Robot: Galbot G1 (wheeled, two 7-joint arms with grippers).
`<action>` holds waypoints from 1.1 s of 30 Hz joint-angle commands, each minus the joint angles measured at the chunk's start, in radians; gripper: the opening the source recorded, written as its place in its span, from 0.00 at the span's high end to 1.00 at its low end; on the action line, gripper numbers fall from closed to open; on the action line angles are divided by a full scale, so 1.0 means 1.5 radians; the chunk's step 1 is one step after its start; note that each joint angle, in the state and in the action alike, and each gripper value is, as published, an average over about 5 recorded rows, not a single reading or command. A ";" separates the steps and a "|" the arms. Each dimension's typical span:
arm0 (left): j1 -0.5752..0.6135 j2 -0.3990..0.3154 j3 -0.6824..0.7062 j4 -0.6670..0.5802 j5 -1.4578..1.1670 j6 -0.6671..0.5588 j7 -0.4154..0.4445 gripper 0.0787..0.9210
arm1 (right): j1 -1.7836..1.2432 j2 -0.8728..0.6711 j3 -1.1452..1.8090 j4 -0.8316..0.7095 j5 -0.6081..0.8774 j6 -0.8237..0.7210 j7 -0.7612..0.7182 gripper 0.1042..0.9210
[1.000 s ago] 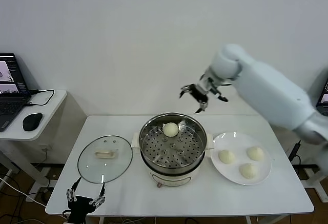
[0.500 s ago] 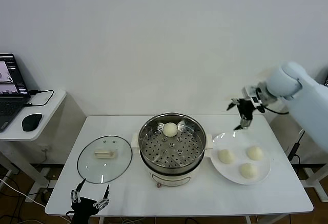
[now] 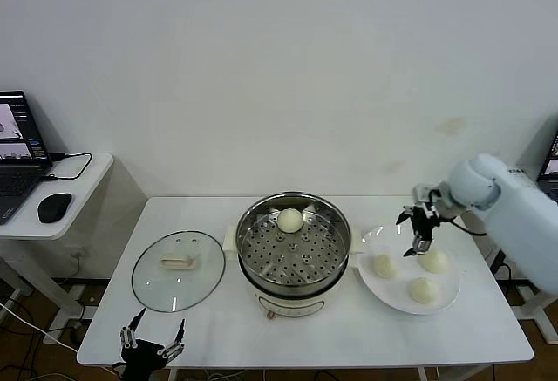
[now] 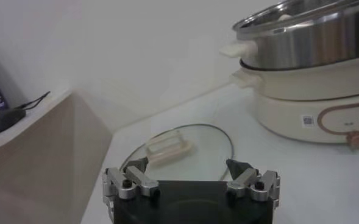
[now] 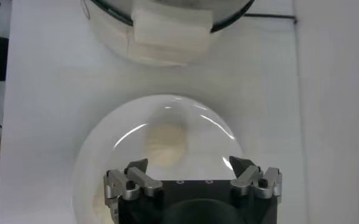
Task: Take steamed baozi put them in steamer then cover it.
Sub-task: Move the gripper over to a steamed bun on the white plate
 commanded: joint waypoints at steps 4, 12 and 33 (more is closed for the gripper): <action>-0.017 0.003 0.001 0.018 0.000 0.003 0.004 0.12 | -0.034 0.080 -0.002 -0.084 -0.045 -0.005 0.067 0.12; -0.027 0.003 0.000 0.026 -0.001 0.006 0.007 0.12 | -0.030 0.099 -0.007 -0.130 -0.072 0.030 0.031 0.12; -0.023 -0.003 0.000 0.028 0.001 0.003 0.005 0.12 | -0.050 0.115 -0.007 -0.165 -0.110 0.035 0.022 0.12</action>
